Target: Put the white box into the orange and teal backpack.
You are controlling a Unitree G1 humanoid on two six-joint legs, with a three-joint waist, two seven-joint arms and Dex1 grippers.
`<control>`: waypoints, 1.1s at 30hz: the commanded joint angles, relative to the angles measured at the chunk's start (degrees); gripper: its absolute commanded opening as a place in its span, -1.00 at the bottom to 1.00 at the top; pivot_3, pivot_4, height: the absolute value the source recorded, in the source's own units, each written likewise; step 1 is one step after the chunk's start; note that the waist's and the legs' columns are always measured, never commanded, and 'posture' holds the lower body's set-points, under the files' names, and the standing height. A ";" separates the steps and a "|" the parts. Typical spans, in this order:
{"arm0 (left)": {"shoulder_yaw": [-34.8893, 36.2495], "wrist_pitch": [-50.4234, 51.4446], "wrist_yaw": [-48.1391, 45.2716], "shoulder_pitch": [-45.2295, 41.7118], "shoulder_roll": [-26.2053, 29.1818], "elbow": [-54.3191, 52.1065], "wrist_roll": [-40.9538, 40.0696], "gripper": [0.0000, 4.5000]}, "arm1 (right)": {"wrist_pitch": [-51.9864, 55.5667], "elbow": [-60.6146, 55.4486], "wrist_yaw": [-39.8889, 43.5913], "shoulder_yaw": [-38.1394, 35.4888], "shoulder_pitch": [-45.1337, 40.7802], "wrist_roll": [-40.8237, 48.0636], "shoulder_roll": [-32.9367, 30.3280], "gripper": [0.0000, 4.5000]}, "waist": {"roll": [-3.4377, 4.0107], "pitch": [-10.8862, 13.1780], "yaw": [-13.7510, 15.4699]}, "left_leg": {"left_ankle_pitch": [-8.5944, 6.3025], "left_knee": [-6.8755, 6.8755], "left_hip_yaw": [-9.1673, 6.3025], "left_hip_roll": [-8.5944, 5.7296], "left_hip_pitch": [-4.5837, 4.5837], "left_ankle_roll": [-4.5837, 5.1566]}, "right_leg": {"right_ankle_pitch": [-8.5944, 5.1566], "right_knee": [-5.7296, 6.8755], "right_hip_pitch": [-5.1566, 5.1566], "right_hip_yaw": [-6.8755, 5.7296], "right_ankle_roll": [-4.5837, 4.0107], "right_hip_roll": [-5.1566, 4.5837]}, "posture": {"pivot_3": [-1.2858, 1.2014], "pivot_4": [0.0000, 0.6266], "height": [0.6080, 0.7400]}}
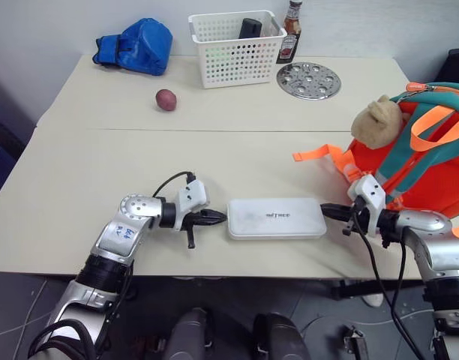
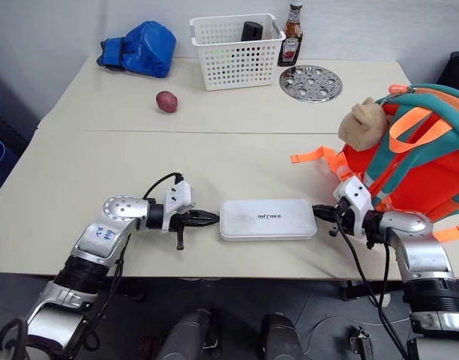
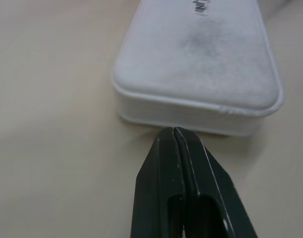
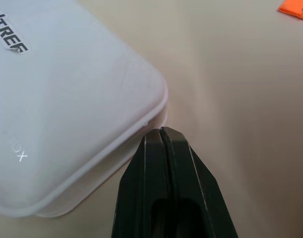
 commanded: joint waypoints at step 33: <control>15.06 60.77 14.70 -19.22 -17.60 15.02 -25.78 0.99 | -2.23 -6.11 3.68 1.92 1.82 -1.69 -1.60 -1.00 | -0.03 0.00 0.30 | 0.02 0.07 -0.06 -0.06 0.02 -0.06 | 0.00 0.03 0.06 0.04 0.04 0.04 | 0.03 -0.52 1.00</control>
